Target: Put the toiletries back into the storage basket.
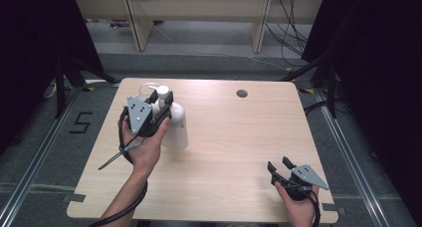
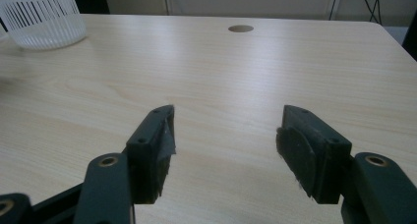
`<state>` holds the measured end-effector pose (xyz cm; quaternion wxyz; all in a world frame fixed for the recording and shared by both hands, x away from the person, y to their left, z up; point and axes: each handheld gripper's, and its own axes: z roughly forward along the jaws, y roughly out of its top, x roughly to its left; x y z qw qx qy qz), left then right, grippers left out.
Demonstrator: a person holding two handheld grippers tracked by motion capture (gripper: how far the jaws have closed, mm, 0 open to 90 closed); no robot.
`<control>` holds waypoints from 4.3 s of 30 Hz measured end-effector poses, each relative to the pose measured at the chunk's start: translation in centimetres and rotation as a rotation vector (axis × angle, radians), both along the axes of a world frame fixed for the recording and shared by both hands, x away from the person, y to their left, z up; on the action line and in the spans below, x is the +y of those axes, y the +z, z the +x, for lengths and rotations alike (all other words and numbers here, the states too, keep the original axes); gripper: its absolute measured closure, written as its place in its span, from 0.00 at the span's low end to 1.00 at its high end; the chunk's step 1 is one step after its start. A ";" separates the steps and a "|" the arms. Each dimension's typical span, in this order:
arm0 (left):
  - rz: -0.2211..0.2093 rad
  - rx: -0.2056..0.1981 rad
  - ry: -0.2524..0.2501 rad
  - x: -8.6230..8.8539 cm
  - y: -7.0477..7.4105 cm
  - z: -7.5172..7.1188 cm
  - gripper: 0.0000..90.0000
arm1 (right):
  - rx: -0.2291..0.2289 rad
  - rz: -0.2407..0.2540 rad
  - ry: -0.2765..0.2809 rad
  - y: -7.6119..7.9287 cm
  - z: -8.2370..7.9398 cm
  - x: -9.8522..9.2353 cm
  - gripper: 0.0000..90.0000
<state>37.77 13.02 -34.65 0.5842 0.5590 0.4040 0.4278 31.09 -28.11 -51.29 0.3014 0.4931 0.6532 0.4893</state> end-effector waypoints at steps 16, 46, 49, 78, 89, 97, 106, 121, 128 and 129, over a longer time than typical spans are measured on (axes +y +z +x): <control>0.006 0.003 0.006 0.8 1.0 0.8 0.66 | -0.012 -0.016 0.000 0.0 0.1 -0.1 0.43; 0.017 0.002 0.037 2.3 3.1 2.7 0.66 | 0.004 0.017 -0.009 -0.1 0.0 0.2 0.43; 0.014 -0.001 0.038 2.3 3.2 2.8 0.66 | -0.001 0.012 -0.008 -0.1 0.0 0.2 0.43; 0.015 -0.014 0.063 3.2 4.8 3.8 0.66 | 0.000 0.029 -0.003 -0.1 0.1 0.2 0.43; 0.022 -0.019 0.070 3.6 5.5 4.2 0.66 | -0.001 0.031 -0.008 -0.1 0.1 0.3 0.43; 0.021 -0.013 0.074 3.7 5.8 4.6 0.66 | 0.000 0.031 -0.008 -0.1 0.1 0.3 0.43; 0.024 -0.018 0.084 4.0 6.2 5.2 0.66 | -0.022 -0.010 0.006 -0.1 0.2 0.0 0.43; 0.024 -0.004 0.096 4.4 6.4 6.1 0.66 | -0.010 0.006 0.011 -0.1 0.2 0.1 0.43; 0.029 0.001 0.107 4.7 6.5 6.7 0.66 | -0.010 0.004 0.013 -0.1 0.2 0.1 0.43; 0.029 0.000 0.108 4.7 6.5 6.8 0.66 | -0.010 0.004 0.013 -0.1 0.2 0.1 0.43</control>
